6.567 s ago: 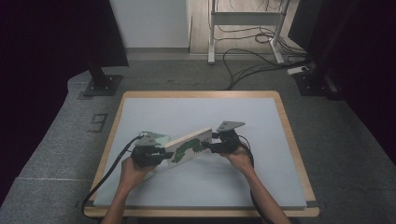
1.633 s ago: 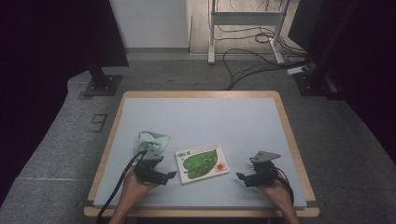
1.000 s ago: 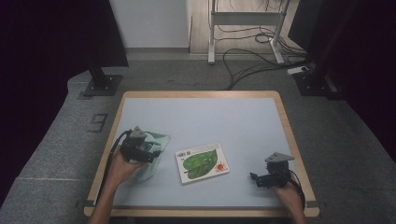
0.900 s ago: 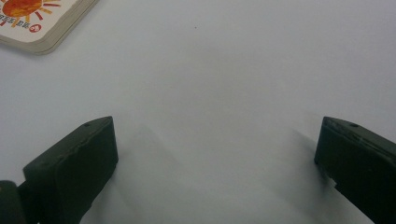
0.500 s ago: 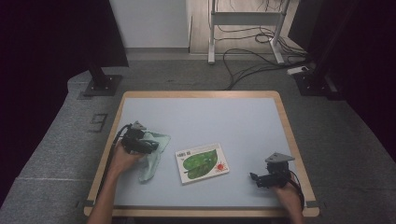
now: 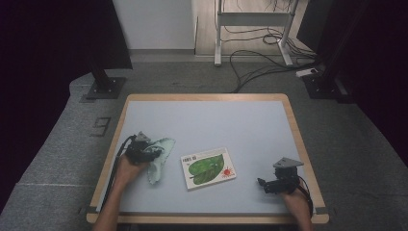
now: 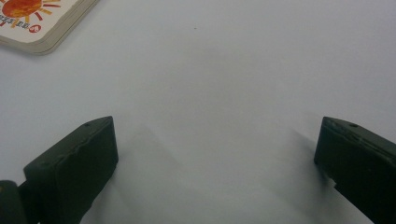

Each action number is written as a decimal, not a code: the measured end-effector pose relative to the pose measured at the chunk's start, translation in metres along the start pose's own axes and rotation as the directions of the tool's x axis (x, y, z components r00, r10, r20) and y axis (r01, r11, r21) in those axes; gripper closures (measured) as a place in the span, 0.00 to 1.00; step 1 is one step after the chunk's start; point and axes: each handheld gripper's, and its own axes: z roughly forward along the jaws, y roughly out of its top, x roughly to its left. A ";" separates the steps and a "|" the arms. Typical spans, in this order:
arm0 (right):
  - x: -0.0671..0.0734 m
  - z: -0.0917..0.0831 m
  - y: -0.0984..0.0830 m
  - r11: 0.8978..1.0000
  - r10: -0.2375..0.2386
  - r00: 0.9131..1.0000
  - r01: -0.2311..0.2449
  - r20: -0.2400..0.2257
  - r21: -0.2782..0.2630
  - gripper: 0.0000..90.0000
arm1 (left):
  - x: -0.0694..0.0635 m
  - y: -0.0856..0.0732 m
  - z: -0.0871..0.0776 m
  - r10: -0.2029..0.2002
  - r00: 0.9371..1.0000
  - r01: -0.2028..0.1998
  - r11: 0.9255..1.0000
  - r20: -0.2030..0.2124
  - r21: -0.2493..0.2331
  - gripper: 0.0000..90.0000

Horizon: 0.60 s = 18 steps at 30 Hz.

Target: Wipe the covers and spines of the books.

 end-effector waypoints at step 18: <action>0.000 0.000 0.000 1.000 -0.001 1.000 0.001 0.001 -0.001 0.00 | -0.022 0.018 -0.030 0.032 0.991 -0.019 0.994 0.127 -0.103 0.88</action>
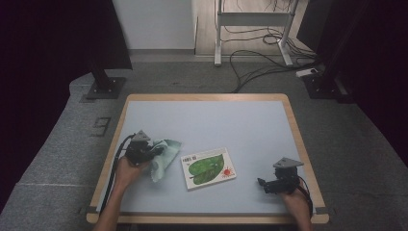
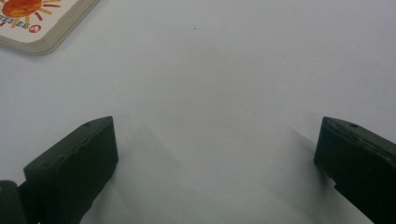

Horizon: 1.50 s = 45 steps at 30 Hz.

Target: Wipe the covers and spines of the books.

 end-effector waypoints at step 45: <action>0.000 0.000 0.000 1.000 0.000 1.000 0.000 -0.001 0.000 0.00 | -0.081 0.059 0.106 0.133 0.977 -0.150 0.985 0.168 0.089 0.87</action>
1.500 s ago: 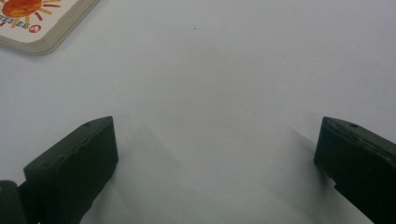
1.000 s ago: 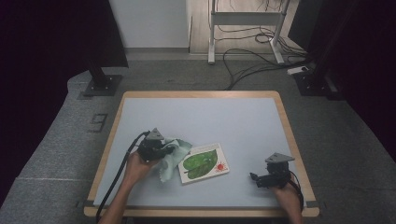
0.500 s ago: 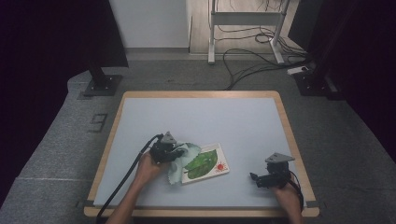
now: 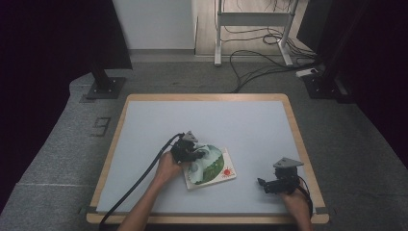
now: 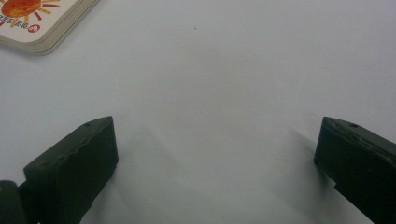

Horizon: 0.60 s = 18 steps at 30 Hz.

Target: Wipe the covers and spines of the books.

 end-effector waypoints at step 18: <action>0.000 0.000 0.000 1.000 0.000 1.000 0.000 0.000 0.000 0.00 | -0.013 0.041 0.041 0.025 0.999 -0.025 1.000 0.029 0.009 0.87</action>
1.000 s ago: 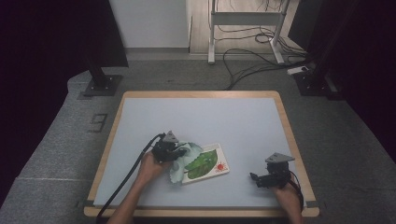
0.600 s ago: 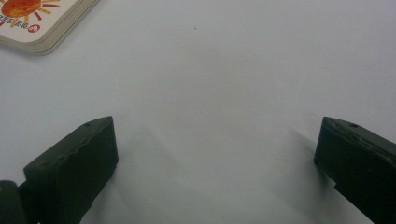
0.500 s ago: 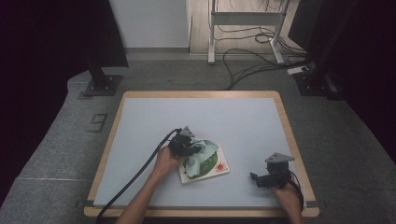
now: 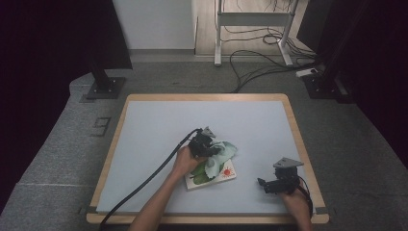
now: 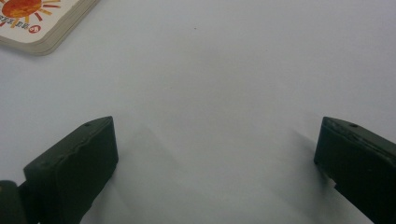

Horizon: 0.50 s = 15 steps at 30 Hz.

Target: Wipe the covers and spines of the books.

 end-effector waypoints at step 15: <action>0.000 0.000 0.000 1.000 0.000 1.000 0.000 0.000 0.000 0.00 | -0.012 0.010 0.012 0.025 1.000 -0.025 1.000 0.003 -0.001 0.86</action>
